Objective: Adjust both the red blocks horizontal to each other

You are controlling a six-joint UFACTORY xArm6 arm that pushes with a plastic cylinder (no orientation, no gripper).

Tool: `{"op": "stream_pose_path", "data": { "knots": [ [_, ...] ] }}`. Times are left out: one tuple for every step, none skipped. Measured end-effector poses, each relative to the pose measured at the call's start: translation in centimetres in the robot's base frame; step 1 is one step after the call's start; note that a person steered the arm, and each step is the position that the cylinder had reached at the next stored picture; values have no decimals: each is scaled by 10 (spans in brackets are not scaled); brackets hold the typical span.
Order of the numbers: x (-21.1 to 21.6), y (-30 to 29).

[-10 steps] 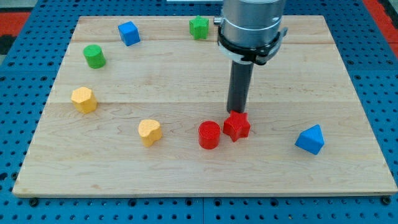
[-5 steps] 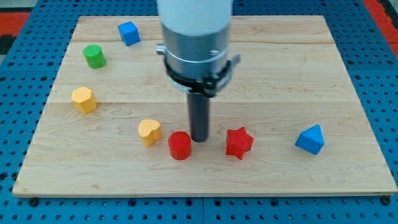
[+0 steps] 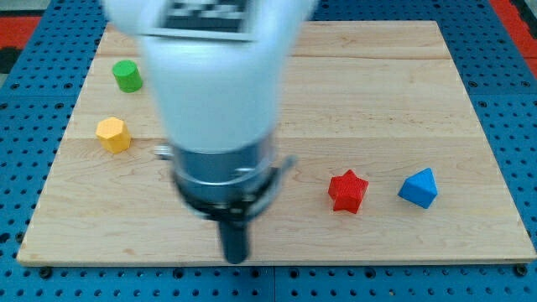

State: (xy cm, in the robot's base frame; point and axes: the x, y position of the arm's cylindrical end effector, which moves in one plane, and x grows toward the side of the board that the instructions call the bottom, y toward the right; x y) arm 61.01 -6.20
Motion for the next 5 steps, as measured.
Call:
{"op": "stream_pose_path", "data": {
  "knots": [
    [-8, -23],
    [-12, -8],
    [-15, 10],
    [-22, 10],
    [-30, 11]
  ]
}}
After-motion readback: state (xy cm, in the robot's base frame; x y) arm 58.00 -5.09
